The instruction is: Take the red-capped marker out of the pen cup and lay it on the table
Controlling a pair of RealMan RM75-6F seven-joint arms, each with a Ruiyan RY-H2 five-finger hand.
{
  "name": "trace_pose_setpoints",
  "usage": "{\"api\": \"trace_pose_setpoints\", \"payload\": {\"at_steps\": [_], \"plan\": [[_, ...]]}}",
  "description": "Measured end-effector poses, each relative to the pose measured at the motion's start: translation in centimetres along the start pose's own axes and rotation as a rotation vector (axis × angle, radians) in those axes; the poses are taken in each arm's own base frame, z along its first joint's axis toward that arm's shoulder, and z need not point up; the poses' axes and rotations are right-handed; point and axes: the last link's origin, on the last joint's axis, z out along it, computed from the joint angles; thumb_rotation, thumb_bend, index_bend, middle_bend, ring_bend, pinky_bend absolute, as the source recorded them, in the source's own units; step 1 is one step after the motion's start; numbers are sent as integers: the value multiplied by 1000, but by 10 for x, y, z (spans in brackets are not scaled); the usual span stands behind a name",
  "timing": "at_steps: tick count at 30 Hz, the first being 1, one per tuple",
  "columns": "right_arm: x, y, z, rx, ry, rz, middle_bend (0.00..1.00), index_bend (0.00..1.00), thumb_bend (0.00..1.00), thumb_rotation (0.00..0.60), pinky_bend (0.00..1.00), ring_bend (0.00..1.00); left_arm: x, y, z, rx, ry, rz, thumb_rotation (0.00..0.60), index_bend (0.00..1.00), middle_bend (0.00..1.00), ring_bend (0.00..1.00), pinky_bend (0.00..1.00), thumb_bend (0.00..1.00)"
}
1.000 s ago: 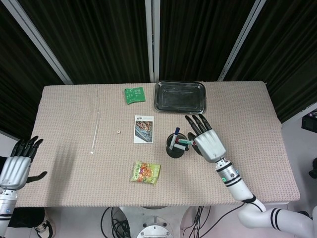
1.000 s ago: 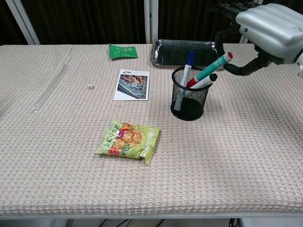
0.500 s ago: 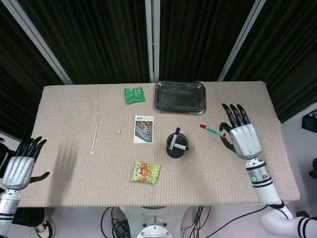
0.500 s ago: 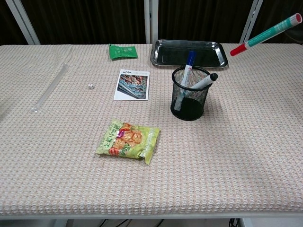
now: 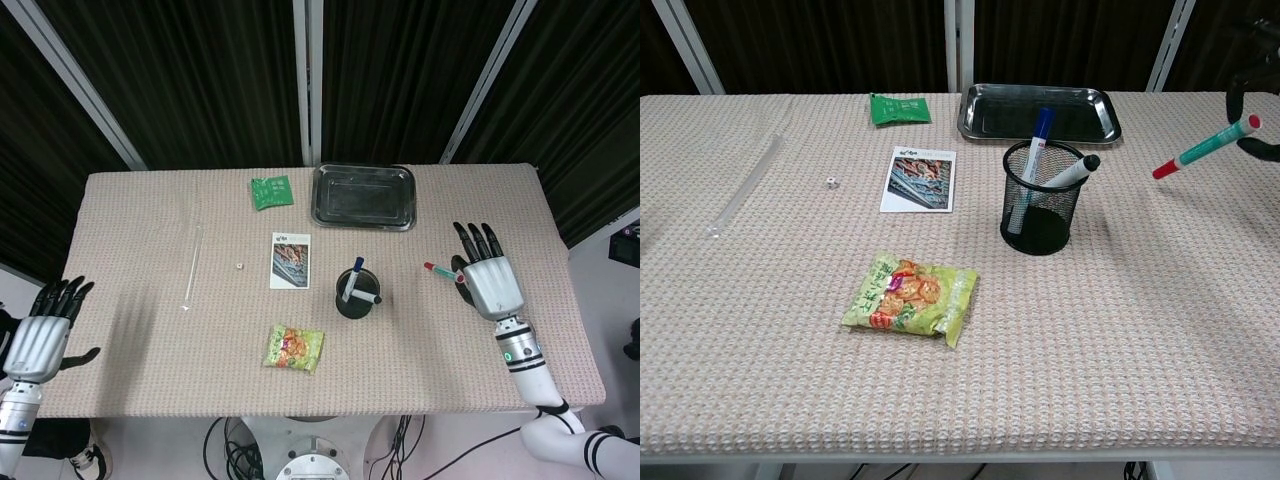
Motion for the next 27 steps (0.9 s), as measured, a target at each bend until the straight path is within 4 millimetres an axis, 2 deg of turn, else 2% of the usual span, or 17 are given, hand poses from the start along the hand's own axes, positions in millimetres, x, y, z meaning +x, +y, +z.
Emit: {"api": "trace_pose_setpoints", "payload": {"at_steps": [2,3,4,5,7,11,16,23,27], "plan": [[-5,-5,0,25,-26,-9,25,563,242,600,0,0,1,0,0,0,4,0,600,66,0,0,16,123],[-7,-8,-1,35,-39,-10,16,455,226,600,0,0,2,0,0,0,5,1,600,66,0,0,16,123],[-8,-10,-2,46,-54,-8,4,267,205,600,0,0,2,0,0,0,5,1,600,66,0,0,16,123],[-10,-13,-3,61,-76,-1,1,148,192,600,0,0,2,0,0,-1,5,1,600,66,0,0,16,123],[-10,-19,-5,83,-113,22,0,11,168,600,0,0,2,0,0,-2,6,-3,600,66,0,0,16,124],[-5,-32,-10,133,-190,85,0,0,126,600,0,0,2,0,-2,-1,8,-4,600,66,0,0,16,124],[9,-35,-18,165,-212,118,0,0,100,600,0,0,4,2,-3,-8,19,0,600,66,0,0,16,124],[27,-17,-39,109,-138,143,0,0,139,600,0,0,5,5,-2,-30,36,4,600,66,0,0,16,124],[34,11,-71,-11,-81,130,0,0,147,600,0,0,6,9,0,-46,52,11,600,66,0,0,16,124]]}}
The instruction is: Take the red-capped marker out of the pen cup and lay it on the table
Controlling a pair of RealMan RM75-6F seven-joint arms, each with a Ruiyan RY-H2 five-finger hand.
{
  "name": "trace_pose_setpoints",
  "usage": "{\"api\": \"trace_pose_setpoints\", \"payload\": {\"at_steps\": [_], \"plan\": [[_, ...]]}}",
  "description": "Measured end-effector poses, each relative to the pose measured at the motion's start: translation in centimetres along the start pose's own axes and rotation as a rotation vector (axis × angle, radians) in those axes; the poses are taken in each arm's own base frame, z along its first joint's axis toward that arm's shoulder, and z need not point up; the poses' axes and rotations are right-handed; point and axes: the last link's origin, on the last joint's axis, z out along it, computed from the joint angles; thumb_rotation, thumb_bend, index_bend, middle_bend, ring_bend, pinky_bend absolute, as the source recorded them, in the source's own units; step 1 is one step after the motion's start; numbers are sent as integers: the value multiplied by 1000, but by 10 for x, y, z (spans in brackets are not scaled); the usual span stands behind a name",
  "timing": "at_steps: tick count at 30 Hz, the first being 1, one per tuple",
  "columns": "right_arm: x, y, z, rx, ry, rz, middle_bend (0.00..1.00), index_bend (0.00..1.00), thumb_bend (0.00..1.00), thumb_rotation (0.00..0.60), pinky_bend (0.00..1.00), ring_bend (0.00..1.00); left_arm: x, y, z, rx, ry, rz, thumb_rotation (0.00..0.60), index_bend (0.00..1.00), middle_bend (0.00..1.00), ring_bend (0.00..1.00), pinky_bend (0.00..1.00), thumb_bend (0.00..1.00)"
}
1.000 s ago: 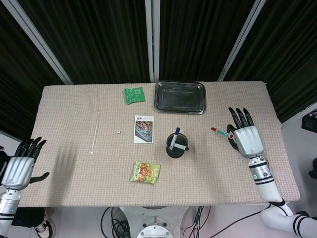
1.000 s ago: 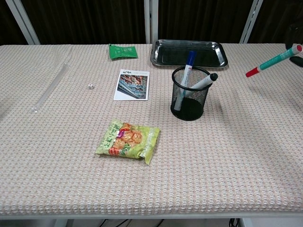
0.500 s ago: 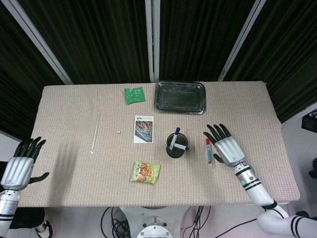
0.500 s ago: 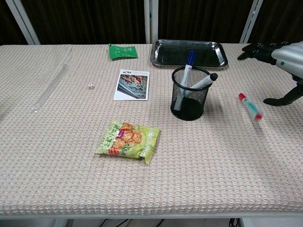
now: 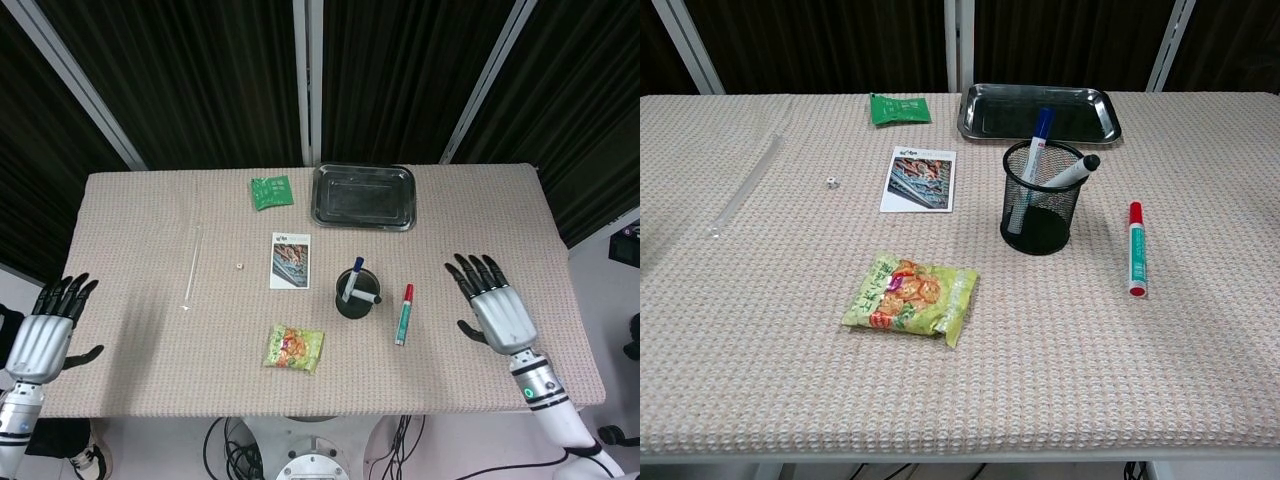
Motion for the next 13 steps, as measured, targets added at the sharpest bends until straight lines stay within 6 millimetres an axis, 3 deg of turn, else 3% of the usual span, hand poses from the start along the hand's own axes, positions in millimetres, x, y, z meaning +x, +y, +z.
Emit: {"api": "trace_pose_setpoints", "payload": {"at_steps": [5,9,13], "plan": [[1,47,-43,-202,-2,-68,0,0,147,600,0,0,5,3,0,-5,23,12,600,66,0,0,16,124],[3,72,-59,-284,15,-92,0,0,147,600,0,0,7,4,-1,1,42,20,600,65,0,0,16,124],[3,85,-65,-320,49,-93,0,0,147,600,0,0,6,2,1,12,54,23,600,65,0,0,16,124]]}}
